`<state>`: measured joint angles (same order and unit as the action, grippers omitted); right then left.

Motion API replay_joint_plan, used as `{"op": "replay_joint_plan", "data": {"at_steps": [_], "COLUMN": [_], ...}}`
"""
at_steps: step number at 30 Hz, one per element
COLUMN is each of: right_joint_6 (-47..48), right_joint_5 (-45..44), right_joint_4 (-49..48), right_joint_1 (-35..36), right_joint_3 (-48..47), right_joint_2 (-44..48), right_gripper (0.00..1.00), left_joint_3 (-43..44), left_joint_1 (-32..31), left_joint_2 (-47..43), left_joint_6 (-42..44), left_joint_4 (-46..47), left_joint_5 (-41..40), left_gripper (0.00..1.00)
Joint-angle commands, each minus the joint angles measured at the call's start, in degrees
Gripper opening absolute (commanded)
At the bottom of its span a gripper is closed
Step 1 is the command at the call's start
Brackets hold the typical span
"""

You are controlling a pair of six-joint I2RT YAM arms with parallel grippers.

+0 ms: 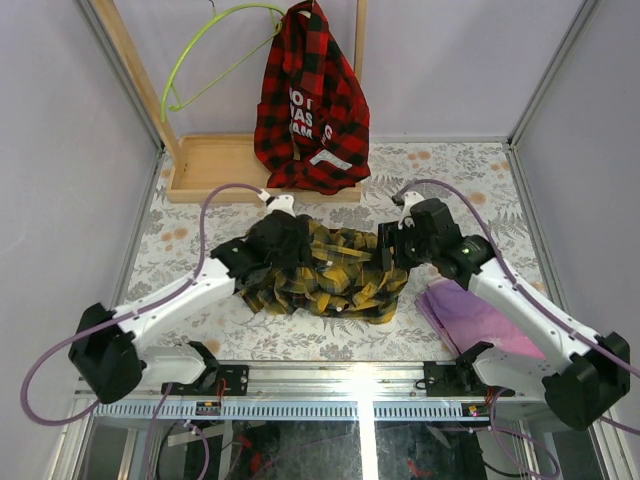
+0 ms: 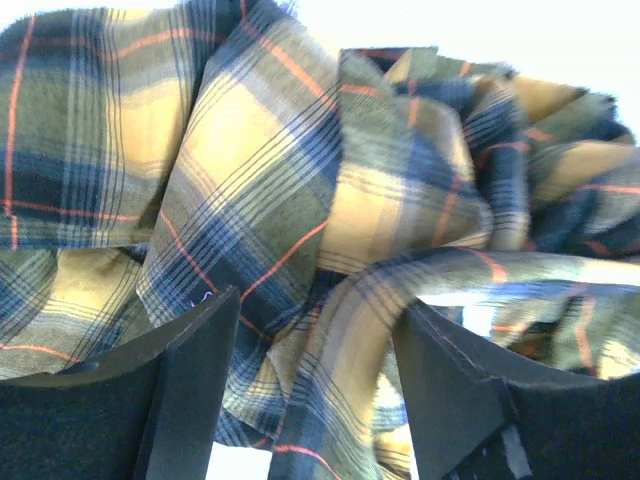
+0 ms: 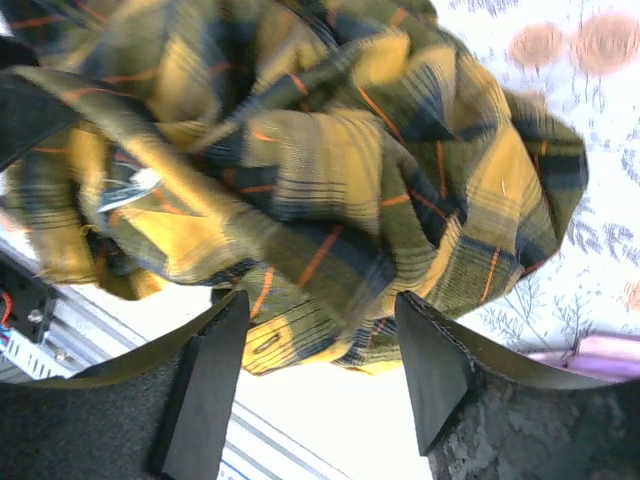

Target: Place the shirt on the hanger

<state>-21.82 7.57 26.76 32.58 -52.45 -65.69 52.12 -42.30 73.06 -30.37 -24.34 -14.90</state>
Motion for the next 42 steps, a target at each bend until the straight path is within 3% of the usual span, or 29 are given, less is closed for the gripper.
{"op": "replay_joint_plan", "data": {"at_steps": [1,7,16,19,22,25,29,32,34,37,42], "right_joint_6": [6.0,8.7,4.9,4.1,3.0,0.5,0.1,1.0,1.6,5.6,11.3], "right_joint_5": [6.3,7.9,6.4,6.1,3.1,-3.5,-9.7,-8.0,-4.7,5.3,8.6], "right_joint_4": [0.9,3.9,-3.7,-6.4,-9.2,-13.4,-13.5,-9.2,-10.3,-14.5,-6.9], "right_joint_1": [-0.1,-0.1,-0.1,-0.1,-0.1,-0.1,-0.1,-0.1,-0.1,-0.1,-0.1], "right_joint_3": [-5.0,-4.4,2.2,3.6,4.0,4.3,0.7,-3.9,-3.4,-0.3,-0.1], "right_joint_2": [5.4,7.2,4.1,1.6,-0.4,-1.6,-6.6,-9.8,-7.4,-0.7,5.9], "right_gripper": [0.7,0.72,0.6,0.52,0.44,0.38,0.39,0.4,0.45,0.63,0.69], "left_joint_3": [4.5,2.6,-5.9,-8.0,-8.0,-6.6,-4.1,-0.3,2.6,5.0,14.8], "left_joint_1": [0.5,0.5,0.4,0.4,0.9,3.2,9.0,12.3,12.5,12.5,12.9], "left_joint_2": [-5.8,-8.2,-5.6,-3.9,-1.1,1.7,3.5,3.9,2.2,-4.5,-13.1], "left_joint_6": [1.4,-0.1,-1.4,-1.5,-1.9,-2.1,-2.2,-1.1,1.0,4.5,11.1], "left_joint_4": [-1.9,-5.1,3.4,5.0,6.0,7.7,11.2,9.7,6.6,2.8,-4.2], "left_joint_5": [1.1,2.9,10.7,9.5,6.8,6.1,10.7,13.7,13.4,10.8,4.4], "left_gripper": [0.62,0.63,0.62,0.54,0.39,0.38,0.49,0.55,0.59,0.67,0.81]}}
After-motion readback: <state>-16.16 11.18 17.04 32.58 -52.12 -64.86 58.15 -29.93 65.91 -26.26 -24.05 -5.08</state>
